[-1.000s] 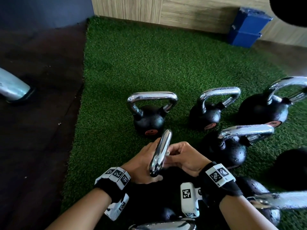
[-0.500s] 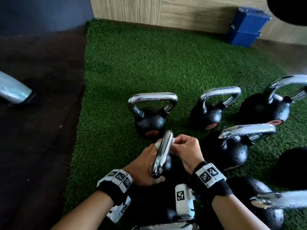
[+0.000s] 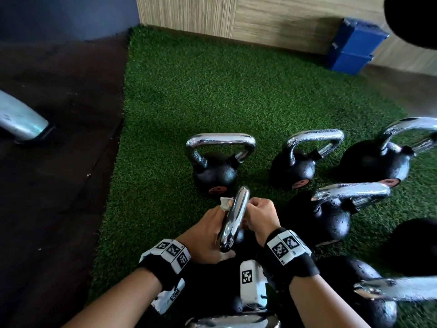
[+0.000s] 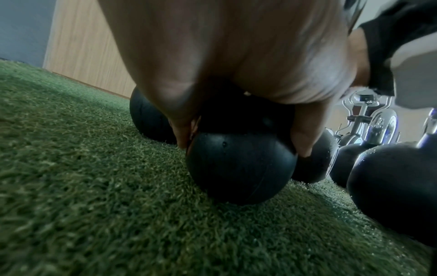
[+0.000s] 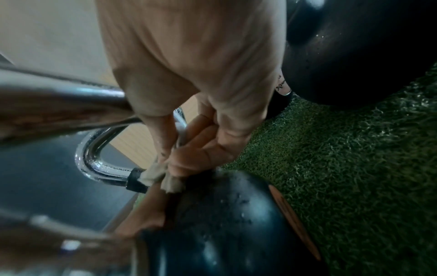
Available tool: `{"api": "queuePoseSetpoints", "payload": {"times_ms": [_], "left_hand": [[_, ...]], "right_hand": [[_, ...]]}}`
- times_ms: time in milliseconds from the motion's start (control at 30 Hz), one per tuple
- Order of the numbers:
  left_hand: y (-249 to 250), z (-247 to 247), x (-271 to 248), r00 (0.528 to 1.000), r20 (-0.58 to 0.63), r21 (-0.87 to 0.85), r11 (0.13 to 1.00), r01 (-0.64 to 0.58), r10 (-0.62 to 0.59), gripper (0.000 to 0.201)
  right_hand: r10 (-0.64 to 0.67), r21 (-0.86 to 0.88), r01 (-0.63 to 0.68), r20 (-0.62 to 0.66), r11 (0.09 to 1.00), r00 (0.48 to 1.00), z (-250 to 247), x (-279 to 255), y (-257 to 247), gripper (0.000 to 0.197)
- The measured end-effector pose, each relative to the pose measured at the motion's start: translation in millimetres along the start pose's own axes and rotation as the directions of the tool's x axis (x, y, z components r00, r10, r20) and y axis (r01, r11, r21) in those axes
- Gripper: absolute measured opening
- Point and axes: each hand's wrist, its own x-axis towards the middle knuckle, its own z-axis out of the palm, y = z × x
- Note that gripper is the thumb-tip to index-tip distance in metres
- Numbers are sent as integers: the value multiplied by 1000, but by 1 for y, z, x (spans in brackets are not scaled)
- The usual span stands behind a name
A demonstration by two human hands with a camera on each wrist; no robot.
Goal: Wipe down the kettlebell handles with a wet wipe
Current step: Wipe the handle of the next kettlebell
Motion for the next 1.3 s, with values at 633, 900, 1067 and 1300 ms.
{"api": "queuePoseSetpoints", "payload": {"times_ms": [633, 900, 1067, 1300], "left_hand": [[-3, -34, -36, 974, -228, 105, 994, 29, -4, 43], [-22, -52, -33, 988, -152, -110, 994, 11, -28, 26], [-45, -75, -33, 975, 139, -124, 973, 193, -176, 46], [-77, -97, 19, 843, -151, -379, 818, 433, -517, 116]], "right_hand": [[-391, -768, 610, 510, 195, 766, -56, -39, -73, 45], [-430, -828, 515, 391, 223, 814, -63, -68, -44, 34], [-336, -804, 497, 393, 327, 856, -71, -71, -57, 42], [-464, -691, 441, 171, 572, 869, -87, -53, -103, 33]]}}
